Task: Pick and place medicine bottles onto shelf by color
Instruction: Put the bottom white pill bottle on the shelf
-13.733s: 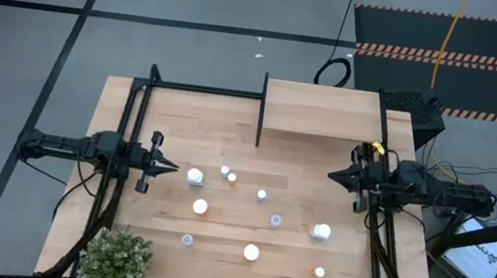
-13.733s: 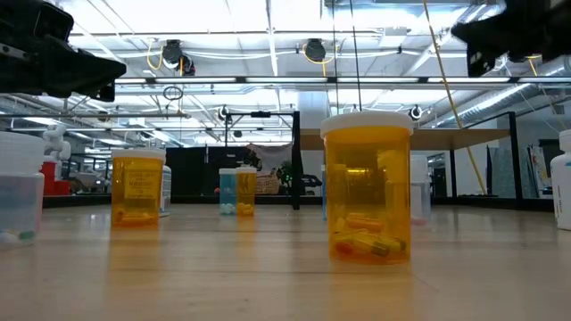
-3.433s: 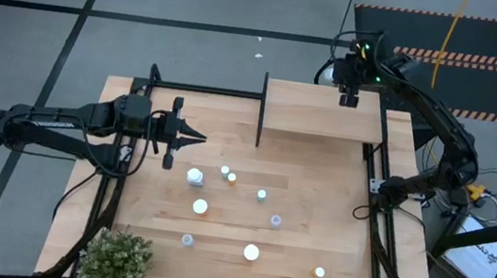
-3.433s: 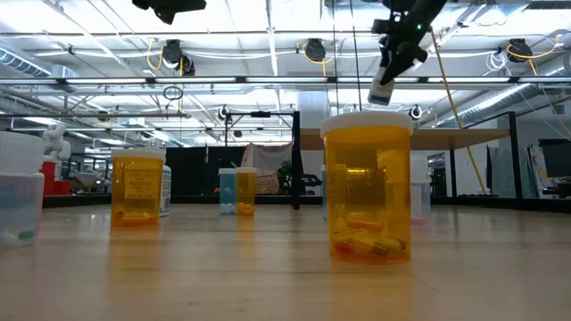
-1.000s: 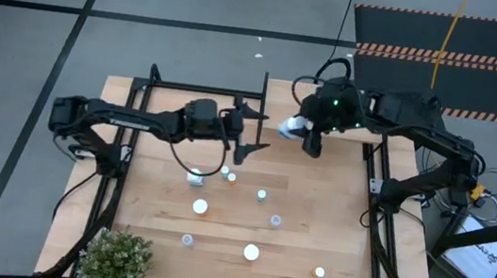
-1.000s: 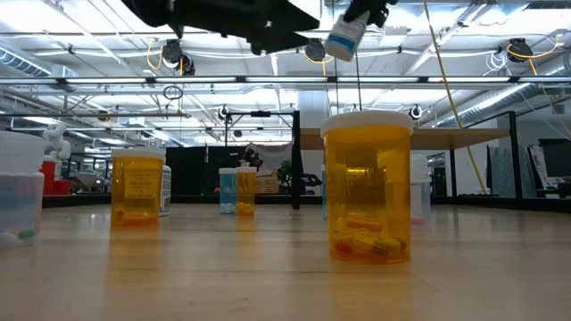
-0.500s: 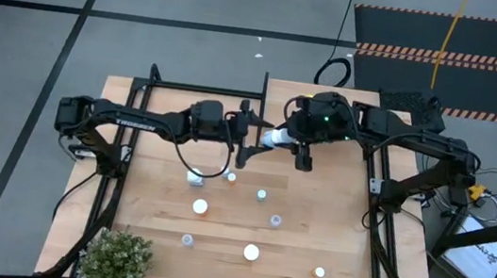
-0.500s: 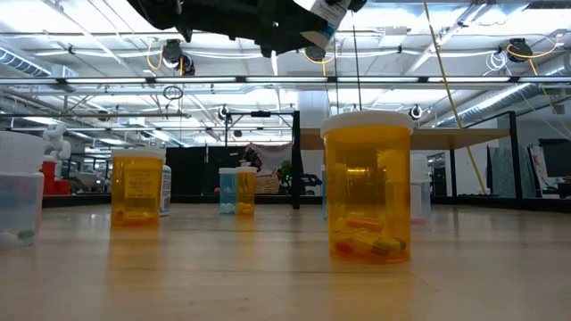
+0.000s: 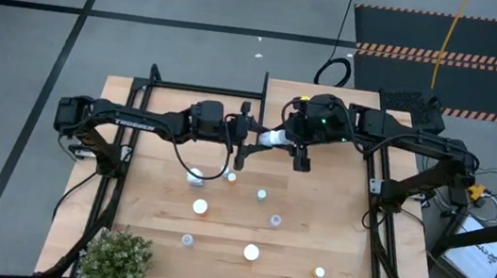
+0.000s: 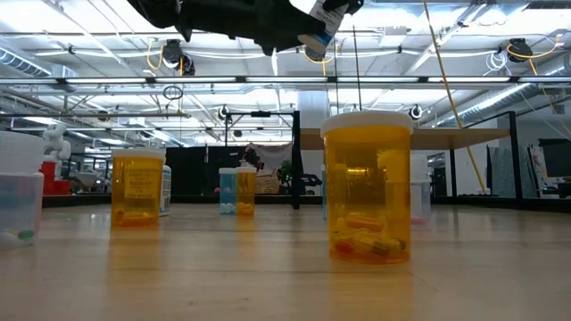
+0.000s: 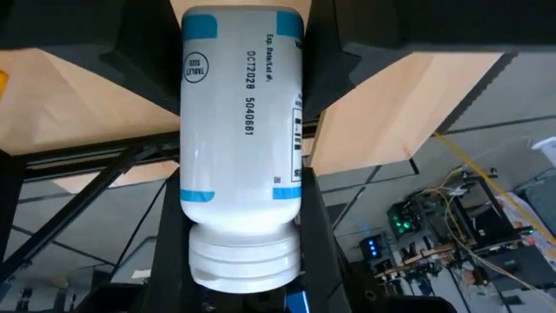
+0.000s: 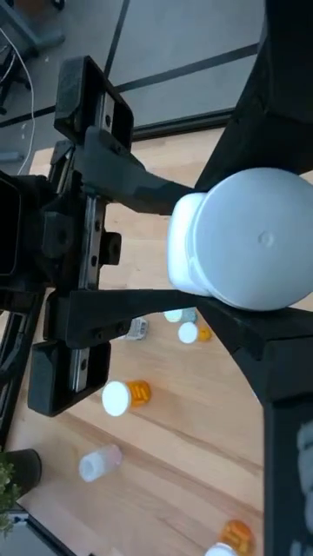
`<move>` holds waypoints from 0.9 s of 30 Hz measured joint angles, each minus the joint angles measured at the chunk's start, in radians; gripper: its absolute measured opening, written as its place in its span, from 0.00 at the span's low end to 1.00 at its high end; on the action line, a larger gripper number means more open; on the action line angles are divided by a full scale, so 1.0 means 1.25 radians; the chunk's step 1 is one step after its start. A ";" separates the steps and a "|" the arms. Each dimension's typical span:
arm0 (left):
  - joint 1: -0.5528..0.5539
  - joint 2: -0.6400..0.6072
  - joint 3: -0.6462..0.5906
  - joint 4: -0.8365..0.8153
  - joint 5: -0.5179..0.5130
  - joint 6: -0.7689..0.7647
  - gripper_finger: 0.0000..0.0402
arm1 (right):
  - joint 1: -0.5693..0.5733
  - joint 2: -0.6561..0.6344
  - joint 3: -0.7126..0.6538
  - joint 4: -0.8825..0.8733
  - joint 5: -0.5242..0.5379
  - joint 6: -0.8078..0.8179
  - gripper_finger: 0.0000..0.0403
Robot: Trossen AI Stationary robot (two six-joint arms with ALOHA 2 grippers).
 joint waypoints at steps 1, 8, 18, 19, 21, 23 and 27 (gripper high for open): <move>0.000 0.000 0.000 -0.001 0.000 0.000 0.49 | 0.000 0.000 0.000 0.000 0.000 0.000 0.45; 0.000 0.002 -0.002 -0.018 -0.003 0.006 0.55 | 0.000 -0.003 0.001 0.013 -0.002 0.000 0.45; -0.001 0.002 -0.002 -0.013 -0.003 0.009 0.44 | 0.000 -0.002 0.001 0.014 -0.004 0.005 0.45; -0.001 0.002 -0.002 -0.013 -0.003 0.009 0.45 | 0.000 -0.002 0.001 0.014 -0.004 0.009 0.45; -0.001 0.002 -0.002 -0.013 -0.003 0.009 0.47 | 0.000 -0.002 0.001 0.014 -0.004 0.017 0.45; -0.001 0.002 -0.002 -0.012 -0.003 0.009 0.47 | 0.001 -0.002 0.001 0.013 -0.004 0.022 0.45; -0.001 0.002 -0.002 -0.012 -0.003 0.008 0.46 | 0.001 -0.002 0.001 0.014 -0.003 0.050 0.45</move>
